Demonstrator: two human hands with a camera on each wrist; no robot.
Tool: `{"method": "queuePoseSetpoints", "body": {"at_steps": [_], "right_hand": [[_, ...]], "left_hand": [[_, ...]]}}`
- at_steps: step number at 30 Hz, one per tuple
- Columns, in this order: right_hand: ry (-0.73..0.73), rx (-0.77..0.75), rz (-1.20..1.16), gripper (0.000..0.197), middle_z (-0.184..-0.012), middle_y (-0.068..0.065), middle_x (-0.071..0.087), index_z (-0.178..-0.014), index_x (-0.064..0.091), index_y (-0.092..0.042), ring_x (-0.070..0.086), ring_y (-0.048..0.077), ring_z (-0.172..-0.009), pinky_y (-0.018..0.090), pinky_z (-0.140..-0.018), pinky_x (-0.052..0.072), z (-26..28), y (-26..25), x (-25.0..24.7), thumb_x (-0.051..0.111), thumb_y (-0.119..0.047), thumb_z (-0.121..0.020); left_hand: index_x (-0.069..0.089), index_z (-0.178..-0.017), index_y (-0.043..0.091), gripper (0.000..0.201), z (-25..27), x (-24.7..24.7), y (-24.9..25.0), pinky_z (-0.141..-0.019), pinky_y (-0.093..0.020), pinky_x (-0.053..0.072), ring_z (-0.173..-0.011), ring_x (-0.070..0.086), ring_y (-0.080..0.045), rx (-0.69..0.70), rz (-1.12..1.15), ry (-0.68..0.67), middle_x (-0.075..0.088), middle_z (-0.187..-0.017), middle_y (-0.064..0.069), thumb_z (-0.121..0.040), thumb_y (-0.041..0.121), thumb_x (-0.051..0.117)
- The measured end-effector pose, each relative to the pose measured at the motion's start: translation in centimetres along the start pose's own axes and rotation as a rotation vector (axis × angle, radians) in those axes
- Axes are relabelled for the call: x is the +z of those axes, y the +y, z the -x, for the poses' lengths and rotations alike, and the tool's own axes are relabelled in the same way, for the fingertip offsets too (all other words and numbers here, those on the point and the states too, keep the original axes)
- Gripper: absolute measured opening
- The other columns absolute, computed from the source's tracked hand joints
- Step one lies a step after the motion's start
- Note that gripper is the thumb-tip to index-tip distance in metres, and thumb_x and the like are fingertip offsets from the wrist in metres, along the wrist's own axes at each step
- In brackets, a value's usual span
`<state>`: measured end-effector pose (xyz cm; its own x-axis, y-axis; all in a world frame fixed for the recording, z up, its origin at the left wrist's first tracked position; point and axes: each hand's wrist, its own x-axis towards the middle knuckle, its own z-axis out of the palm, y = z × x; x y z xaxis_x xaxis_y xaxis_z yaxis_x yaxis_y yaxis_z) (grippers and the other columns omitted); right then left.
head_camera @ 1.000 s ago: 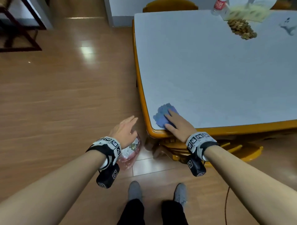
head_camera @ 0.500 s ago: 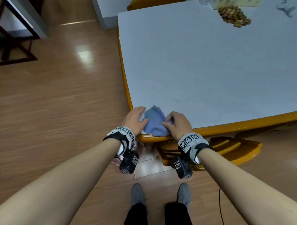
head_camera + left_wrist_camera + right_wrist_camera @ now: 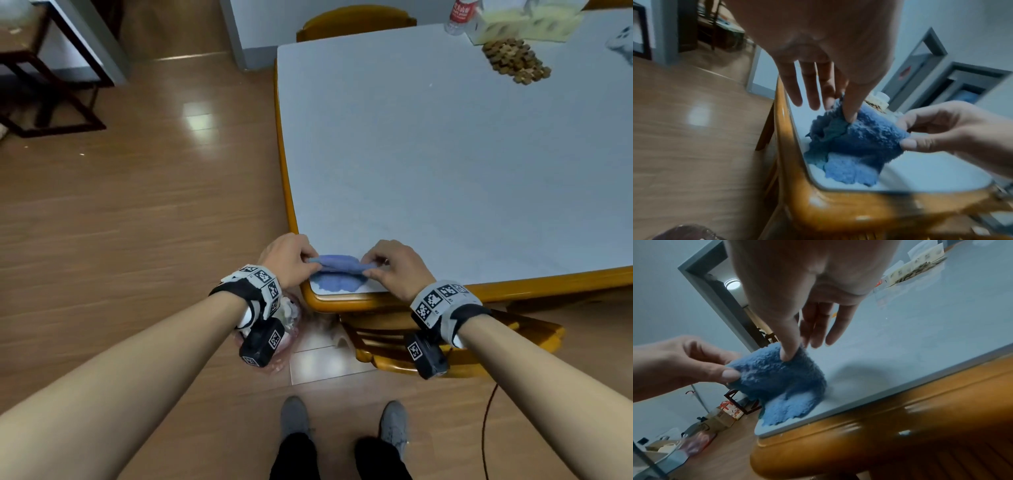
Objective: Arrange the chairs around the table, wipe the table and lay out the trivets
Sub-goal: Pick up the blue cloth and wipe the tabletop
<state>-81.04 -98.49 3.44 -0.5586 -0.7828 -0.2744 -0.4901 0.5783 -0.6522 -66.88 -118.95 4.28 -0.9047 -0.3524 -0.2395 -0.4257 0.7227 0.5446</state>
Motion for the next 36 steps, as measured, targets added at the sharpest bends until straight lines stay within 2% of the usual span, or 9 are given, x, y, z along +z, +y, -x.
{"method": "queuePoseSetpoints", "body": {"at_steps": [4, 7, 11, 19, 22, 24, 28, 33, 36], "right_hand": [[-0.139, 0.043, -0.127, 0.006, -0.078, -0.009, 0.063, -0.074, 0.061, -0.028, 0.058, 0.014, -0.076, 0.035, -0.070, 0.048, 2.5, -0.7, 0.2, 0.064, -0.024, -0.071], [-0.110, 0.010, -0.194, 0.004, -0.064, -0.007, 0.055, -0.069, 0.054, -0.027, 0.049, 0.012, -0.062, 0.031, -0.062, 0.042, 2.8, -1.6, 0.2, 0.057, -0.024, -0.067], [-0.053, 0.047, -0.193, 0.007, -0.073, -0.001, 0.063, -0.078, 0.058, -0.030, 0.058, 0.016, -0.070, 0.037, -0.068, 0.050, 1.1, -0.9, 0.5, 0.057, -0.026, -0.072], [-0.036, 0.066, 0.106, 0.014, -0.099, 0.001, 0.064, -0.105, 0.056, -0.029, 0.059, 0.024, -0.093, 0.034, -0.076, 0.047, -6.3, 1.9, 1.1, 0.054, -0.032, -0.091], [0.124, -0.155, 0.172, 0.028, -0.110, -0.002, 0.052, -0.113, 0.053, -0.025, 0.050, 0.018, -0.103, 0.033, -0.074, 0.047, -6.5, 1.5, 0.9, 0.060, -0.033, -0.087], [0.032, -0.281, 0.197, 0.034, -0.111, -0.005, 0.049, -0.110, 0.053, -0.025, 0.046, 0.014, -0.102, 0.033, -0.071, 0.047, -6.1, 0.5, 1.4, 0.063, -0.044, -0.084], [-0.165, -0.237, 0.416, 0.038, -0.117, -0.006, 0.047, -0.110, 0.053, -0.027, 0.045, 0.015, -0.111, 0.031, -0.075, 0.048, -5.7, -0.4, 3.8, 0.065, -0.049, -0.082], [-0.106, -0.204, 0.180, 0.015, -0.101, -0.004, 0.054, -0.101, 0.056, -0.020, 0.051, 0.016, -0.094, 0.032, -0.073, 0.043, -5.7, -0.2, 2.4, 0.057, -0.032, -0.092], [0.105, -0.134, 0.007, 0.010, -0.092, -0.005, 0.055, -0.099, 0.053, -0.020, 0.051, 0.015, -0.080, 0.028, -0.068, 0.035, -4.8, 1.2, -0.5, 0.057, -0.027, -0.094]], "left_hand": [[0.065, -0.060, 0.027, 0.018, 1.8, -0.2, -0.4, -0.072, -0.037, 0.051, -0.079, 0.060, -0.012, 0.072, 0.138, -0.279, 0.064, -0.081, 0.009, -0.074, 0.030, 0.076], [0.072, -0.069, 0.016, 0.008, 1.7, -0.6, 0.0, -0.074, -0.039, 0.054, -0.074, 0.064, -0.012, 0.013, 0.273, -0.319, 0.070, -0.080, 0.007, -0.074, 0.021, 0.076], [0.072, -0.072, 0.011, 0.015, 0.7, 0.2, -0.2, -0.066, -0.037, 0.053, -0.066, 0.061, -0.013, -0.079, 0.185, -0.240, 0.071, -0.075, -0.005, -0.077, 0.025, 0.074], [0.071, -0.073, 0.021, 0.014, -4.0, 2.6, -0.6, -0.071, -0.034, 0.055, -0.077, 0.064, -0.016, -0.378, 0.129, 0.009, 0.070, -0.080, 0.005, -0.081, 0.033, 0.068], [0.071, -0.071, 0.019, 0.015, -4.7, 2.7, -0.5, -0.069, -0.035, 0.056, -0.076, 0.065, -0.017, -0.444, 0.172, 0.011, 0.071, -0.076, 0.003, -0.079, 0.031, 0.068], [0.074, -0.073, 0.014, 0.014, -4.6, 2.5, -0.5, -0.071, -0.038, 0.057, -0.077, 0.067, -0.020, -0.470, 0.217, -0.012, 0.072, -0.075, -0.002, -0.076, 0.027, 0.071], [0.075, -0.077, 0.014, 0.007, -4.2, 2.1, -0.8, -0.074, -0.037, 0.058, -0.078, 0.067, -0.019, -0.470, 0.360, -0.031, 0.073, -0.077, -0.002, -0.078, 0.021, 0.075], [0.075, -0.079, 0.017, 0.006, -2.8, 1.8, -1.8, -0.075, -0.046, 0.059, -0.078, 0.069, -0.024, -0.460, 0.510, 0.005, 0.073, -0.076, -0.001, -0.080, 0.022, 0.072], [0.074, -0.078, 0.018, 0.019, -1.9, 1.6, -2.5, -0.077, -0.046, 0.058, -0.078, 0.069, -0.027, -0.495, 0.591, 0.038, 0.071, -0.076, 0.001, -0.079, 0.036, 0.065]]}}
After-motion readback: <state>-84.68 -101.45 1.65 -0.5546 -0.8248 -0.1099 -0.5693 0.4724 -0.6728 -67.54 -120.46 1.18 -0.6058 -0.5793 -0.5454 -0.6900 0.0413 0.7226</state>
